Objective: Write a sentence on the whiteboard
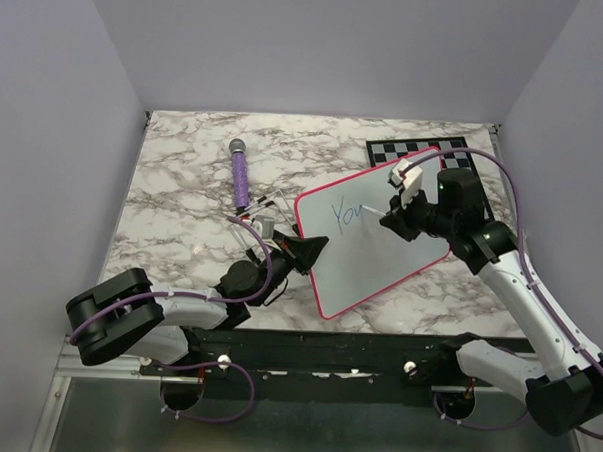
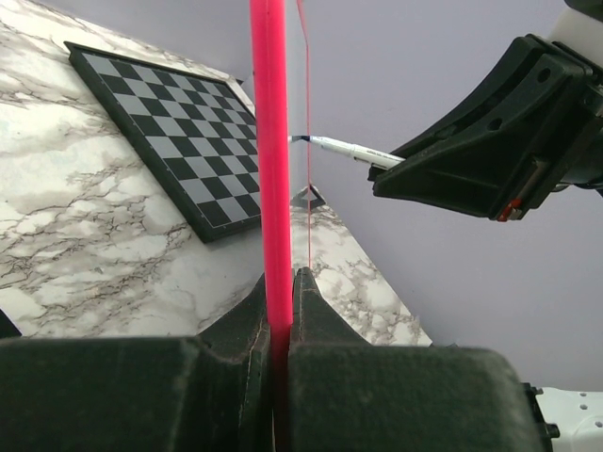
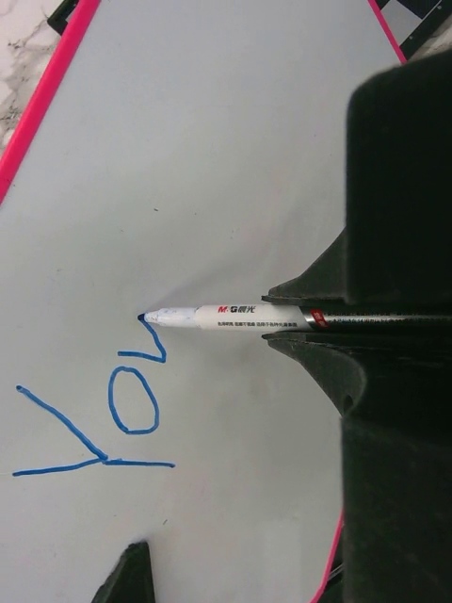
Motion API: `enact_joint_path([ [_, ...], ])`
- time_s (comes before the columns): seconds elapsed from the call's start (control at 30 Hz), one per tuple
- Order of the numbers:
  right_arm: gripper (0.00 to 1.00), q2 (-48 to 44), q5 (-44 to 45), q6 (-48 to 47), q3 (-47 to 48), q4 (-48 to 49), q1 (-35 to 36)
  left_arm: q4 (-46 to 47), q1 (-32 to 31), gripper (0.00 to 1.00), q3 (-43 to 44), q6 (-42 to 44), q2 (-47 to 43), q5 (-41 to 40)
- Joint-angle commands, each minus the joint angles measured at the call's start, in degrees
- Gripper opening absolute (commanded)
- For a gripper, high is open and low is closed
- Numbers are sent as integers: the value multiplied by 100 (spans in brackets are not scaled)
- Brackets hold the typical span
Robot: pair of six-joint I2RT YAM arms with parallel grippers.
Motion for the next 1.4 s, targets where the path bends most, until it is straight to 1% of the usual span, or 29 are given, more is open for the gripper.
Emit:
enact_joint_path([
  [0.0, 1, 151, 212, 72, 238, 136, -39, 48, -28, 0, -56, 564, 98, 77],
  [0.2, 1, 178, 71, 64, 195, 145, -39, 48, -28, 0, -65, 573, 89, 86],
  [0.53, 1, -226, -78, -147, -306, -171, -48, 74, -28, 0, -100, 564, 81, 24],
  [0.7, 0, -323, 70, -182, -403, -233, -39, 65, -28, 0, -109, 573, 72, 7],
  [0.83, 1, -288, 246, -148, -315, -189, -66, 56, -28, 0, -109, 573, 80, 24],
  [1.1, 1, -253, 124, -121, 211, -180, -83, 48, -28, 0, -109, 582, 89, 24],
  [1.23, 0, -428, 45, -112, 291, -181, -83, 48, -28, 0, -135, 582, 63, 24],
  [1.37, 1, -595, 106, -191, 178, -84, -118, 74, -28, 0, -135, 591, 89, 24],
])
